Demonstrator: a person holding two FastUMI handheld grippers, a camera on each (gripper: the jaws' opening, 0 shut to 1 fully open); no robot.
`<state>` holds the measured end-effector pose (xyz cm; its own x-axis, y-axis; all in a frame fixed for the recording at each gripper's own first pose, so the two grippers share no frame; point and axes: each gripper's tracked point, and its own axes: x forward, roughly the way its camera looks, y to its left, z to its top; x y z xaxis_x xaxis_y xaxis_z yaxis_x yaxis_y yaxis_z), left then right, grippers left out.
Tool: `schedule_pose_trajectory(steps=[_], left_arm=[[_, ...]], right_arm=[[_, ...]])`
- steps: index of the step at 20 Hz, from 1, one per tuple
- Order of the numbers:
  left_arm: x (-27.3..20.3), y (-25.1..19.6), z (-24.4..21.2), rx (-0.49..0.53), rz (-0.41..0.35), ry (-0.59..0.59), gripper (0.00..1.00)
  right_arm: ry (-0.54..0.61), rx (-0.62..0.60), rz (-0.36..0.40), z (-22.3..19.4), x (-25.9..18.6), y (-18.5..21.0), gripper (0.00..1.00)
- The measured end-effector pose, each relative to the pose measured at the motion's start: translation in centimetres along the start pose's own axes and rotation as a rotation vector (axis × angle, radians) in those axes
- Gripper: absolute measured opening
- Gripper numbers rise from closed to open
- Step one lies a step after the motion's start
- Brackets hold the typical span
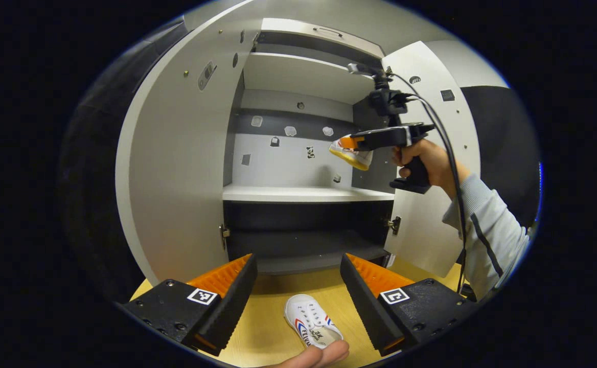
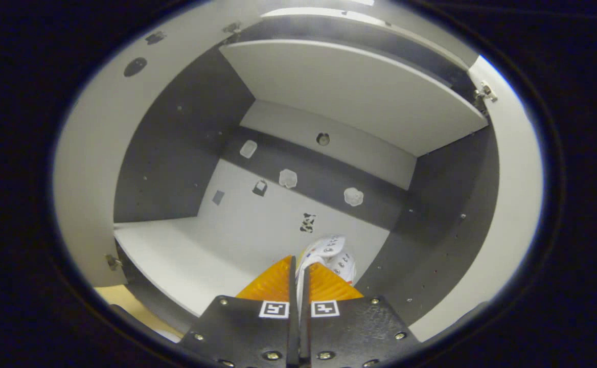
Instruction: Grab one shoe with the right hand and put it into the shoe cabinet, grab the other shoe with the left hand and put it into the shoe cabinet; then close the right door with the right hand and the left door with the left hand.
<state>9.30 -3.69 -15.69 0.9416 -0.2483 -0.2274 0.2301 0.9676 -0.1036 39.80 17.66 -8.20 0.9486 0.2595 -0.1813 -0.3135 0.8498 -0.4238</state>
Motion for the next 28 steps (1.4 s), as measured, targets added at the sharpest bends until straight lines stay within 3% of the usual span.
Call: schedule_pose_trajectory(steps=[9,13,14,15,18,25,28], left_arm=[[0.2,0.4,-1.2,0.01,0.046,0.052,1.0],[-0.5,0.2,-1.4,0.023,0.075,0.069,1.0],[-0.6,0.3,-1.4,0.023,0.086,0.071,1.0],[-0.9,0.3,-1.5,0.023,0.094,0.075,1.0],[-1.7,0.1,-1.8,0.024,0.11,0.085,1.0],[-2.9,0.8,-3.2,0.009,0.15,0.104,1.0],[-2.6,0.7,-5.5,-0.014,0.152,0.153,1.0]], right_arm=[[0.18,0.001,0.077,-7.2,5.5,0.3,0.03],[0.17,0.044,0.057,-7.3,5.1,0.4,0.12],[0.17,0.066,0.067,-7.5,5.0,0.8,0.16],[0.159,0.088,0.08,-7.2,4.2,1.6,0.27],[0.084,0.085,0.034,-5.2,1.0,0.2,0.94],[-0.048,0.34,0.0,0.1,-10.2,0.8,0.98],[-0.129,0.34,-0.022,2.2,-16.6,0.7,0.97]])
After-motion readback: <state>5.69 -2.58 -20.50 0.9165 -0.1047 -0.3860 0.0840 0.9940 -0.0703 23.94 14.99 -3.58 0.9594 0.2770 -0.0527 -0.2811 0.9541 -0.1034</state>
